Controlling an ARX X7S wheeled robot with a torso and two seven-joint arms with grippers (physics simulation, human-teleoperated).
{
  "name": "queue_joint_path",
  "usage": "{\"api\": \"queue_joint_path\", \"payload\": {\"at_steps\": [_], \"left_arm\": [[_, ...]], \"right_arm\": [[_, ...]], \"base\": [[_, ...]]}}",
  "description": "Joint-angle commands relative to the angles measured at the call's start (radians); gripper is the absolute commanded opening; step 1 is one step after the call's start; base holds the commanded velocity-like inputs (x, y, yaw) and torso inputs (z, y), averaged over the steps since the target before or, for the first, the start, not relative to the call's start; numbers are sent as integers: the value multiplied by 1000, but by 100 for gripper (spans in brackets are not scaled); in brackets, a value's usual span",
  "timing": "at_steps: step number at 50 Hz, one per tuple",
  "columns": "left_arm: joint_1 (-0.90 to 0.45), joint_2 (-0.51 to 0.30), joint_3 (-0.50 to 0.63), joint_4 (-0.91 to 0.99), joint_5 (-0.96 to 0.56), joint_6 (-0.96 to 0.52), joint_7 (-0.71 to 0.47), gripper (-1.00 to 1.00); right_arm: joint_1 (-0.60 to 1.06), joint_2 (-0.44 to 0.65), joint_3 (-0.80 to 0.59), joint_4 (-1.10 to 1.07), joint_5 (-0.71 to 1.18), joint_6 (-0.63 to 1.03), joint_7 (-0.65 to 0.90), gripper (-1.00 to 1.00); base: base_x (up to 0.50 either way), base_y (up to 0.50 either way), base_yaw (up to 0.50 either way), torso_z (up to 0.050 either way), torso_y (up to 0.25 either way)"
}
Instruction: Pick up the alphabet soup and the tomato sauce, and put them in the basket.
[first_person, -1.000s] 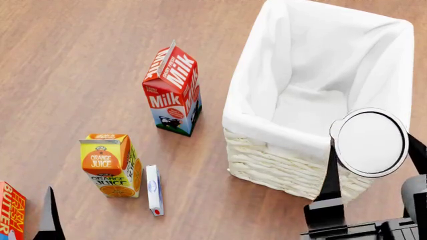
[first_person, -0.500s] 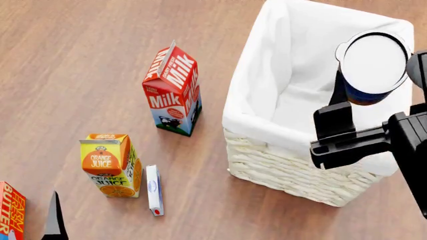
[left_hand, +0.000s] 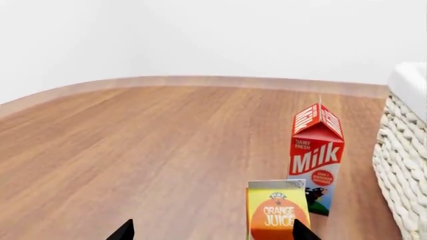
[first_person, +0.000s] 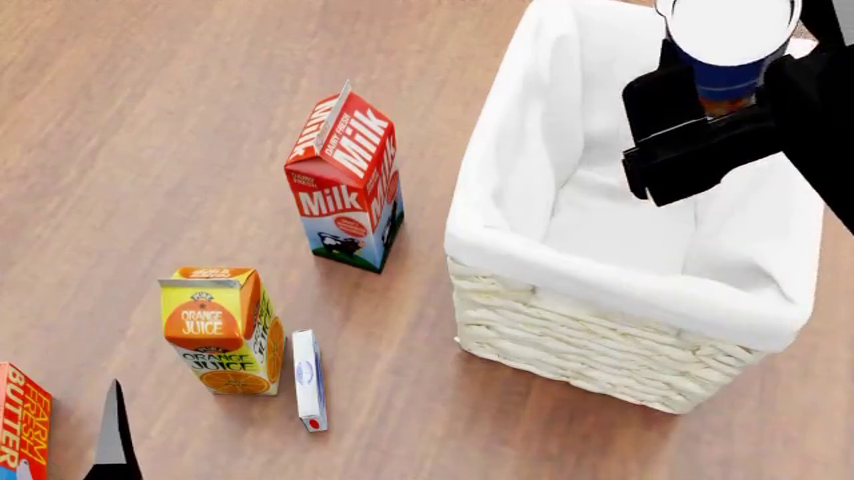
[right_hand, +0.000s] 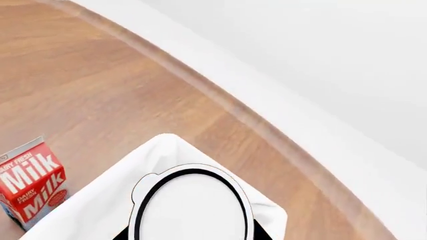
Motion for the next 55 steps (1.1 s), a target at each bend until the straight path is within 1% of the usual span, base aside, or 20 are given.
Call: {"api": "queue_joint_path", "payload": {"at_steps": [1,7,12,18,27,37,38,39,40,41,42,47,49,51,55], "left_arm": [[-5,26,-25,-23,-40,6,61,100],[-5,27,-26,-37,-45,16,64,100],[-10,28,-28,-56,-51,21,69,100],[-11,28,-28,-50,-56,16,65,100],[-13,28,-24,-65,-54,25,68,100],[-17,31,-14,-91,-50,35,73,100],[-10,37,-9,-120,-38,66,80,100],[-6,44,-2,-150,-27,94,87,100],[-8,45,0,-157,-25,96,88,100],[-19,40,-2,-131,-37,58,81,100],[-23,38,-2,-118,-42,40,76,100],[-30,36,-6,-123,-47,38,76,100],[-31,36,-9,-131,-48,46,78,100],[-19,45,-5,-176,-33,97,89,100],[-21,48,-1,-191,-30,105,90,100]], "right_arm": [[148,-81,-77,132,-158,64,-159,-100],[187,-108,-140,203,-216,65,-234,-100],[252,-140,-235,299,-305,59,-345,-100],[290,-167,-276,391,-318,52,-462,-100],[346,-208,-347,511,-379,38,-571,-100],[434,-279,-499,638,-488,12,-745,-100],[439,-284,-518,643,-498,9,-764,-100],[440,-291,-569,647,-533,8,-785,-100],[439,-291,-588,644,-544,-1,-799,-100],[435,-303,-575,664,-537,-4,-795,-100],[442,-319,-601,684,-556,-16,-819,-100],[452,-364,-626,790,-592,-63,-857,-100],[454,-376,-633,821,-602,-74,-866,-100],[456,-387,-640,847,-612,-83,-873,-100],[465,-399,-669,877,-633,-94,-906,-100]], "base": [[0,0,0,0,0],[0,0,0,0,0],[0,0,0,0,2],[0,0,0,0,0],[0,0,0,1,1],[0,0,0,0,1],[0,0,0,0,0],[0,0,0,0,0],[0,0,0,0,0],[0,0,0,0,0],[0,0,0,0,0],[0,0,0,0,0],[0,0,0,0,0],[0,0,0,0,5],[0,0,0,0,0]]}}
